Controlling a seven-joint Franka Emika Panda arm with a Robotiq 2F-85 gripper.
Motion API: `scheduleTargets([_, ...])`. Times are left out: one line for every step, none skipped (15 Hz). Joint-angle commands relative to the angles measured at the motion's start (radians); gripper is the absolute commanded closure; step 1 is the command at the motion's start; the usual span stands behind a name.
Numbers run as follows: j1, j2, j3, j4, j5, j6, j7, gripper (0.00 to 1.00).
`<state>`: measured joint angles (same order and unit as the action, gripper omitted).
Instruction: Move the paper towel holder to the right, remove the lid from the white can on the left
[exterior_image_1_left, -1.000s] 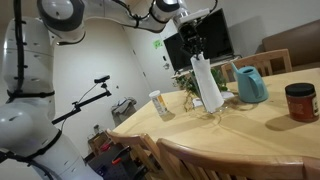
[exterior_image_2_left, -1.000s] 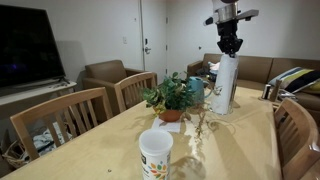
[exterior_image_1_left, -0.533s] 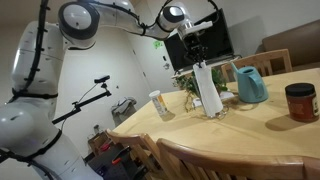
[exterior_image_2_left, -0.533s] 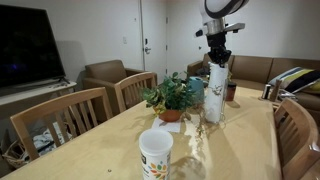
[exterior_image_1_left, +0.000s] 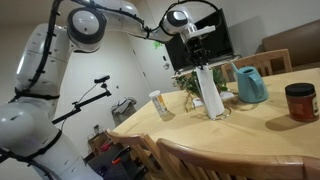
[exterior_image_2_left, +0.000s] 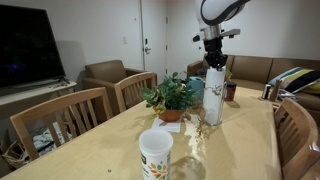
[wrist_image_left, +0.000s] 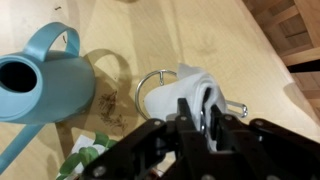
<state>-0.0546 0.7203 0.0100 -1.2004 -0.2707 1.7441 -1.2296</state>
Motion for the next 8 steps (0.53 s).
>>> scheduleTargets([0.006,0.002,0.002,0.040,-0.010,-0.032,-0.030,0.46])
scheduleTargets([0.007,-0.005,0.002,0.039,-0.012,-0.036,-0.036,0.39])
scheduleTargets([0.008,-0.017,0.004,0.031,-0.011,-0.043,-0.042,0.31])
scheduleTargets([0.010,-0.031,0.004,0.021,-0.012,-0.044,-0.049,0.23])
scheduleTargets([0.012,-0.047,0.004,0.008,-0.013,-0.045,-0.053,0.17])
scheduleTargets([0.015,-0.063,0.003,-0.002,-0.015,-0.052,-0.053,0.08])
scheduleTargets([0.018,-0.085,0.004,-0.020,-0.017,-0.051,-0.056,0.02])
scheduleTargets([0.021,-0.104,0.002,-0.031,-0.020,-0.048,-0.055,0.00])
